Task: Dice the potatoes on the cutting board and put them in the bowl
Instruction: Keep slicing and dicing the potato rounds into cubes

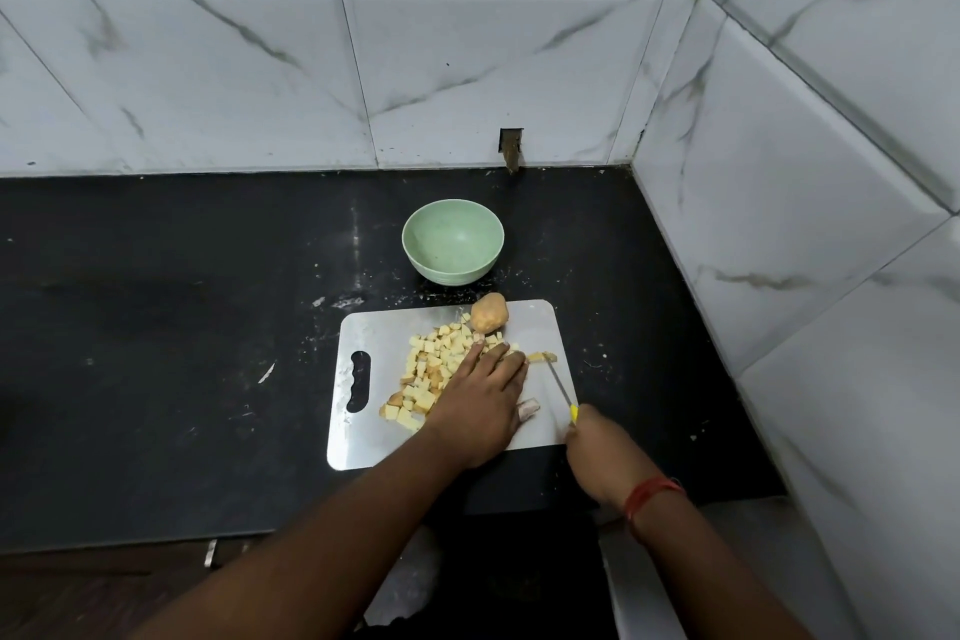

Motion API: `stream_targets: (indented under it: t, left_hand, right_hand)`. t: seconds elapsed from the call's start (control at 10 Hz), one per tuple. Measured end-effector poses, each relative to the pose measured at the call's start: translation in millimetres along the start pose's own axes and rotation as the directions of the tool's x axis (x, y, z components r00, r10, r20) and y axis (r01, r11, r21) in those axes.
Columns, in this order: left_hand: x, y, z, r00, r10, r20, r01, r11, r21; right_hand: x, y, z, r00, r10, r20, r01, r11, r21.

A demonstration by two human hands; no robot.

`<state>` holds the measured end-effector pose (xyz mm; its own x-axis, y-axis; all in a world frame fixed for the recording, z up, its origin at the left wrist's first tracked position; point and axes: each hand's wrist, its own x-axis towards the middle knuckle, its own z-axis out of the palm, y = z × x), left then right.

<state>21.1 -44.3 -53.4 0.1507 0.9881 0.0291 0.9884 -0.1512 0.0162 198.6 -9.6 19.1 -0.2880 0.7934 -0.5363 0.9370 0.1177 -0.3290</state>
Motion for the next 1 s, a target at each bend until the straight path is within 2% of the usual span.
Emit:
stream_targets:
  t: [0.3,0.5,0.7,0.9,1.0]
  left_hand:
    - [2,0,-5,1.0,-0.008,-0.007,0.007,1.0,-0.021]
    - [5,1,-3,1.0,-0.03,-0.001,0.03,0.999,-0.02]
    - [4,3,-1,0.999,-0.042,0.018,0.042,0.999,-0.009]
    - [2,1,4,0.999,-0.038,-0.003,0.038,0.999,-0.026]
    - [1,2,4,0.999,-0.036,-0.014,0.036,0.999,-0.03]
  right_hand:
    - [13,-12,3,1.0,-0.011,0.007,0.011,0.999,-0.046]
    - [22,-14,5,0.997,-0.047,0.066,0.05,0.998,-0.043]
    - [8,1,13,0.995,-0.061,0.079,0.064,0.997,-0.04]
    - [2,3,13,0.999,-0.033,-0.017,0.032,0.999,-0.011]
    - [7,-4,10,0.999,-0.041,-0.013,0.041,0.999,-0.017]
